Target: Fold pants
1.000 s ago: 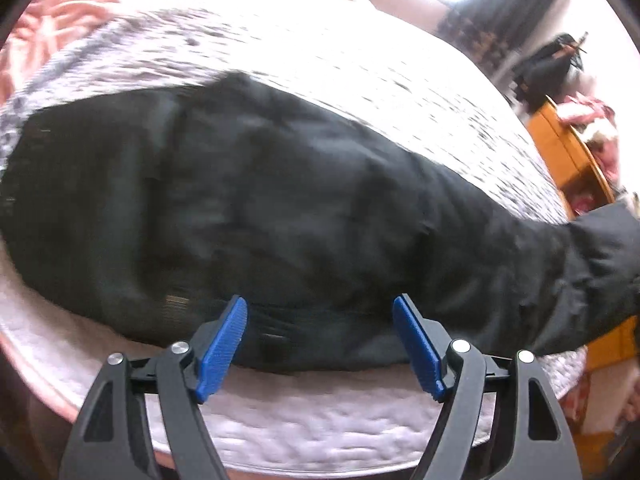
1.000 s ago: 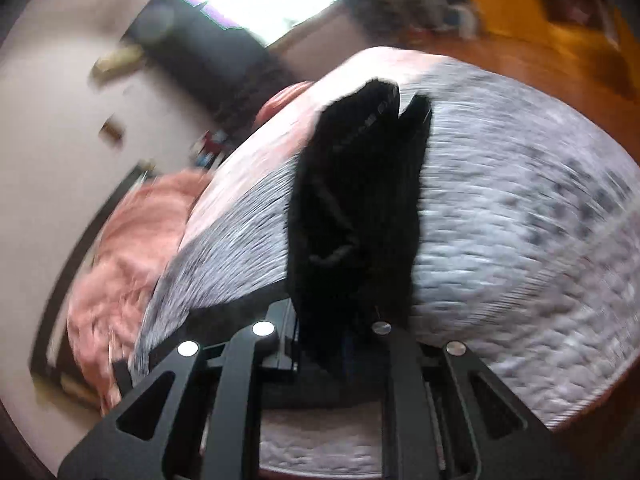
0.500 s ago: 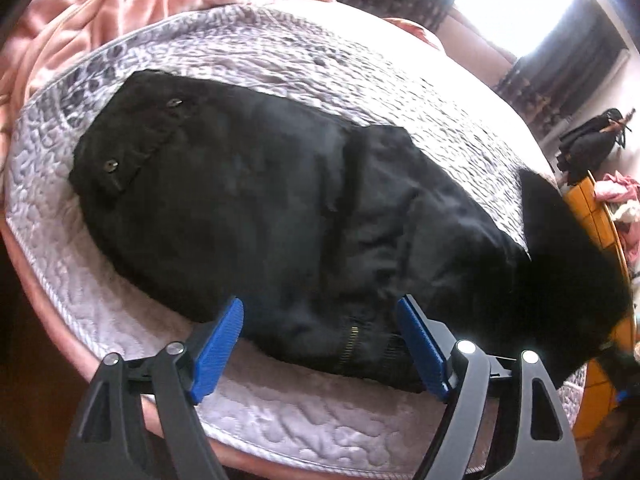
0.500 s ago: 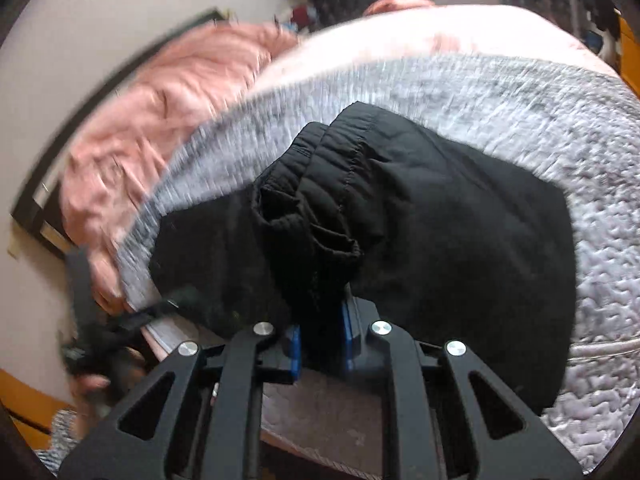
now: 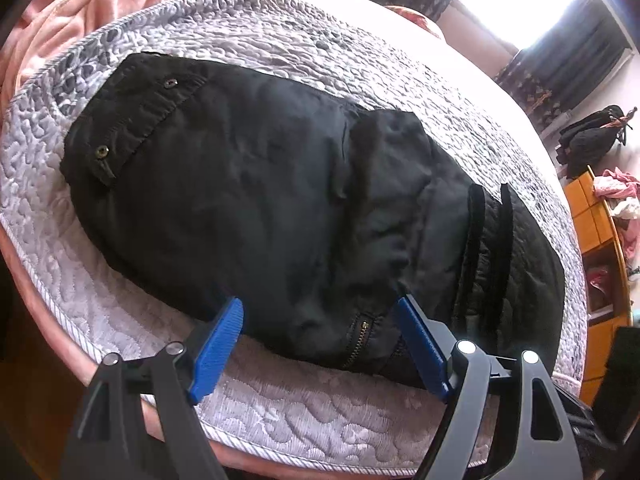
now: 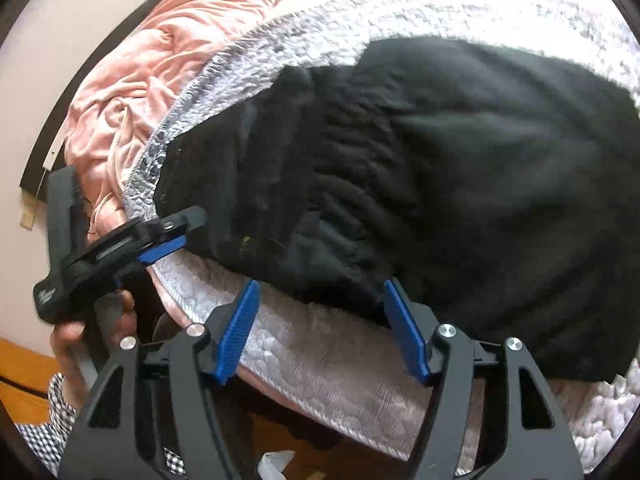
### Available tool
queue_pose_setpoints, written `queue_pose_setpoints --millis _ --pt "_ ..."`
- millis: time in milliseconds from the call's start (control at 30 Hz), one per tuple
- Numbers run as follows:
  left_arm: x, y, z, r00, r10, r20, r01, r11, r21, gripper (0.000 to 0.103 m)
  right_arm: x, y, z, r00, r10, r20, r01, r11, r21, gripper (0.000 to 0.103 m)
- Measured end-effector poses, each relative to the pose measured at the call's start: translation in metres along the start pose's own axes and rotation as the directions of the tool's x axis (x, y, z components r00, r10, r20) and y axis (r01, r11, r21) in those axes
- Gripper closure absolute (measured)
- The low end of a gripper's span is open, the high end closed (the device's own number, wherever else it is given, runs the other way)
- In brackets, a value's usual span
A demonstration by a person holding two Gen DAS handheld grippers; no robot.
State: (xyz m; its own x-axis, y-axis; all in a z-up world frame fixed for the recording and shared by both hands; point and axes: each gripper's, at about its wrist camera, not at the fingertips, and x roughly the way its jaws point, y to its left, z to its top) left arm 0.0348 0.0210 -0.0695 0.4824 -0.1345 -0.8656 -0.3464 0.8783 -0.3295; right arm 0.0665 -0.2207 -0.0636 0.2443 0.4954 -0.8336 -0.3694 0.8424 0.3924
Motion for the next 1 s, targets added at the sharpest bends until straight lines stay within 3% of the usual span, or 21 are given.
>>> queue_pose_setpoints --millis 100,300,400,467,567,733,867,1000 --pt "0.001 0.0 0.0 1.0 0.001 -0.002 -0.001 1.0 0.0 0.022 -0.002 0.009 -0.001 0.994 -0.105 0.02 0.105 0.994 -0.011 0.038" --pt "0.005 0.0 0.0 0.999 0.03 -0.021 -0.03 0.999 0.019 0.022 0.031 0.023 -0.002 0.979 -0.204 -0.02 0.202 0.977 -0.072 0.037" --pt "0.004 0.0 0.0 0.999 0.05 -0.015 -0.049 0.998 0.043 0.02 0.039 0.014 -0.002 0.965 -0.261 -0.011 0.26 0.964 -0.061 0.056" --pt "0.005 0.0 0.0 0.998 0.058 -0.011 -0.057 0.997 0.052 0.018 0.037 0.003 -0.001 0.98 -0.198 -0.02 0.198 0.98 -0.02 0.076" --pt "0.01 0.002 0.0 0.998 0.056 -0.025 -0.054 0.997 0.056 0.018 0.031 -0.007 0.002 0.993 -0.117 -0.013 0.117 0.992 0.05 0.093" --pt "0.013 0.006 -0.002 0.998 0.053 -0.037 -0.051 0.997 0.055 0.018 0.013 0.005 0.009 0.999 0.013 0.032 -0.014 0.999 0.042 0.094" --pt "0.012 0.014 0.0 0.998 0.052 -0.034 -0.051 0.998 0.03 0.018 0.009 0.03 0.017 0.996 0.07 0.047 -0.069 0.997 -0.022 0.094" --pt "0.009 0.02 0.001 0.998 0.056 -0.026 -0.056 0.998 0.01 0.018 0.03 0.039 0.02 0.997 0.079 -0.006 -0.079 0.996 -0.035 0.094"
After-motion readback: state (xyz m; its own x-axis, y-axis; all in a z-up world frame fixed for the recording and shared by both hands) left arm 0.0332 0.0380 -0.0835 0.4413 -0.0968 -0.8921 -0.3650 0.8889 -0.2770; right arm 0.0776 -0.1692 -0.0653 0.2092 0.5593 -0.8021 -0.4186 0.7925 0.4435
